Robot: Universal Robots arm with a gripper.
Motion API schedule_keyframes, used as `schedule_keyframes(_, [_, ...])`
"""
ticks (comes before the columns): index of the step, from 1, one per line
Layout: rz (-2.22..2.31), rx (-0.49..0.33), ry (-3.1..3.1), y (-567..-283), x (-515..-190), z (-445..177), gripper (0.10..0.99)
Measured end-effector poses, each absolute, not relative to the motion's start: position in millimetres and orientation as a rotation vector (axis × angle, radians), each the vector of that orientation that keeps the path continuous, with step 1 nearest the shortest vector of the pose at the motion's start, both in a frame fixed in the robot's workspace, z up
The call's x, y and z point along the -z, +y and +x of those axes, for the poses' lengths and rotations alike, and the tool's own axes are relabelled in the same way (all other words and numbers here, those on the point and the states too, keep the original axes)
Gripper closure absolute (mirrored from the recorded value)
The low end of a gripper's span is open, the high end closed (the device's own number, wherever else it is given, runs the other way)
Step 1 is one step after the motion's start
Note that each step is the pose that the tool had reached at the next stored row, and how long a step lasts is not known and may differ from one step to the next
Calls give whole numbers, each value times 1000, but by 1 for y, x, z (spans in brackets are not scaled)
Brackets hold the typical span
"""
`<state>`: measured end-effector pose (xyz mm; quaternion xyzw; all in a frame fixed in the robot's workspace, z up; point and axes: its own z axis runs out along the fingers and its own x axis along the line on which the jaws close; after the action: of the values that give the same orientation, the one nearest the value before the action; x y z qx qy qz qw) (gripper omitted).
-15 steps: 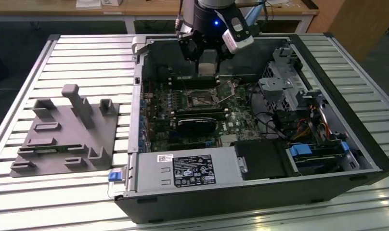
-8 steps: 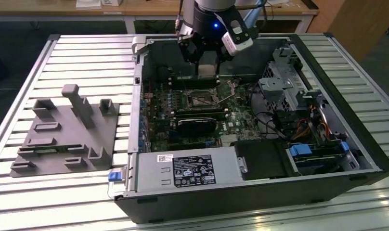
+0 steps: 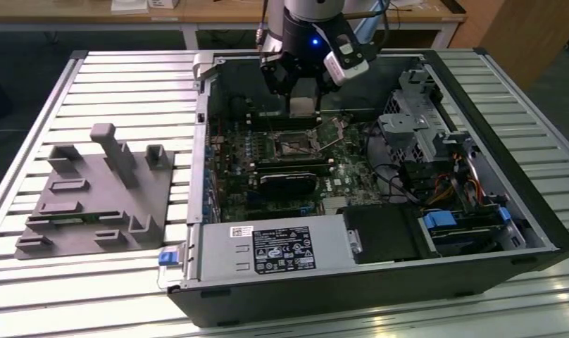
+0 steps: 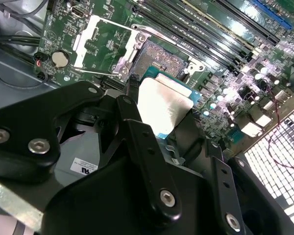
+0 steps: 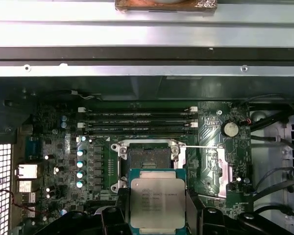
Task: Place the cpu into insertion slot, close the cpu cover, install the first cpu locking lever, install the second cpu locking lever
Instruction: 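Place the cpu into insertion slot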
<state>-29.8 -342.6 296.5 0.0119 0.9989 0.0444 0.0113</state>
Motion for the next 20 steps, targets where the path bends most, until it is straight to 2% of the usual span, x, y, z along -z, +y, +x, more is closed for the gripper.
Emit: schedule_keyframes(20, [37, -138, 3114, -343, -278, -30, 545])
